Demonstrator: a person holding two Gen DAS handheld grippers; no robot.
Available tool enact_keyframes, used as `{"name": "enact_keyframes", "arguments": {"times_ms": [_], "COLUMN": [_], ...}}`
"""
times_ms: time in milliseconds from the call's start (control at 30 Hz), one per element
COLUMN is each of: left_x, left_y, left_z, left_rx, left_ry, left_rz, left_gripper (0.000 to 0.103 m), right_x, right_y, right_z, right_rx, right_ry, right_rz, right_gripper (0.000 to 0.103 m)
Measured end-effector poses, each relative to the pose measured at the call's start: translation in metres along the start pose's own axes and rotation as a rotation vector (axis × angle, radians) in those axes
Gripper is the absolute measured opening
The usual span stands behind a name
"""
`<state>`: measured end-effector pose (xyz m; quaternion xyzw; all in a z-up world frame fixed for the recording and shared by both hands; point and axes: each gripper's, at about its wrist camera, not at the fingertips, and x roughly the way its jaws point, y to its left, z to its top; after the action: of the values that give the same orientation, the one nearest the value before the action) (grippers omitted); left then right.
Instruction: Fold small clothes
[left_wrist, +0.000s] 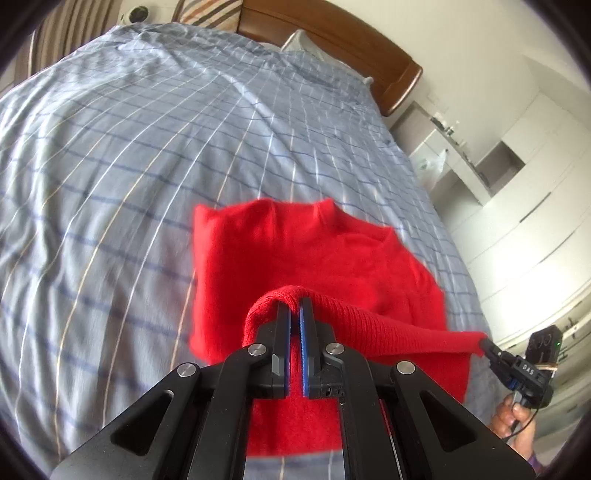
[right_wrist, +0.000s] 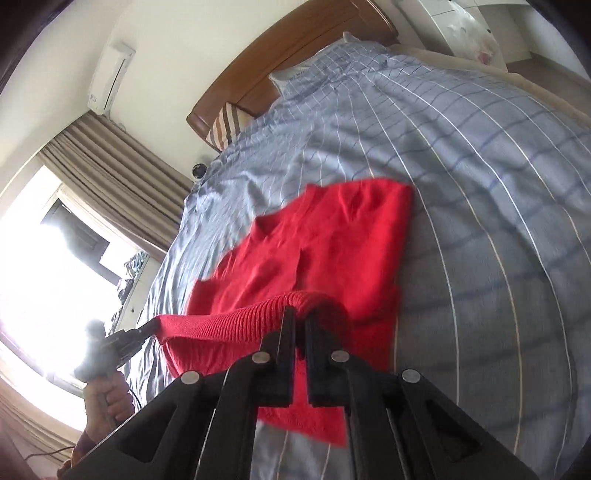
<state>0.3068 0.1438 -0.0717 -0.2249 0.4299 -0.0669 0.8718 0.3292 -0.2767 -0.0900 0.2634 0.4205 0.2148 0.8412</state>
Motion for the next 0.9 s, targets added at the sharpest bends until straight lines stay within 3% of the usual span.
{"name": "enact_keyframes", "arguments": {"times_ms": [200,233,267,333,367,467,500,567,667,700,767,800,900], "left_x": [0.084,0.091,0.097,0.093,0.085,0.060,0.052,0.039,0.038,0.041,0.042,0.032,-0.010], "left_y": [0.005,0.008,0.010,0.013,0.014,0.012,0.007,-0.006,-0.020,-0.022,-0.024,-0.023,-0.028], "left_z": [0.063,0.067,0.073,0.077,0.076,0.066,0.059,0.036,-0.011,-0.030,-0.056,-0.070,-0.104], "left_rx": [-0.027,-0.037,-0.046,-0.061,-0.067,-0.027,0.005,0.086,0.188,0.216,0.234,0.225,0.200], "left_ry": [0.016,0.015,0.012,-0.014,-0.044,-0.090,-0.092,-0.085,-0.042,0.001,0.056,0.049,-0.021], "left_rz": [0.117,0.134,0.158,0.184,0.190,0.170,0.173,0.174,0.191,0.211,0.277,0.300,0.292], "left_gripper": [0.007,0.015,0.036,0.066,0.073,0.076,0.077,0.091,0.099,0.099,0.095,0.094,0.098], "right_x": [0.086,0.096,0.102,0.106,0.103,0.090,0.075,0.066,0.059,0.061,0.062,0.062,0.013], "right_y": [-0.028,-0.034,-0.040,-0.045,-0.050,-0.046,-0.027,-0.005,0.008,0.006,-0.001,-0.001,0.016], "right_z": [0.077,0.084,0.087,0.090,0.092,0.088,0.076,0.056,0.011,-0.005,-0.030,-0.030,-0.055], "right_rx": [0.075,0.103,0.131,0.154,0.175,0.139,0.015,-0.104,-0.150,-0.161,-0.216,-0.216,-0.302], "right_ry": [-0.003,-0.010,-0.020,-0.033,-0.057,-0.066,-0.039,0.016,0.147,0.196,0.263,0.263,0.161], "right_rz": [-0.016,-0.011,-0.025,-0.048,-0.053,-0.040,-0.053,-0.034,0.036,0.006,-0.140,-0.140,-0.210], "right_gripper": [0.005,0.005,0.010,0.035,0.043,0.043,0.043,0.043,0.051,0.054,0.052,0.044,0.045]}}
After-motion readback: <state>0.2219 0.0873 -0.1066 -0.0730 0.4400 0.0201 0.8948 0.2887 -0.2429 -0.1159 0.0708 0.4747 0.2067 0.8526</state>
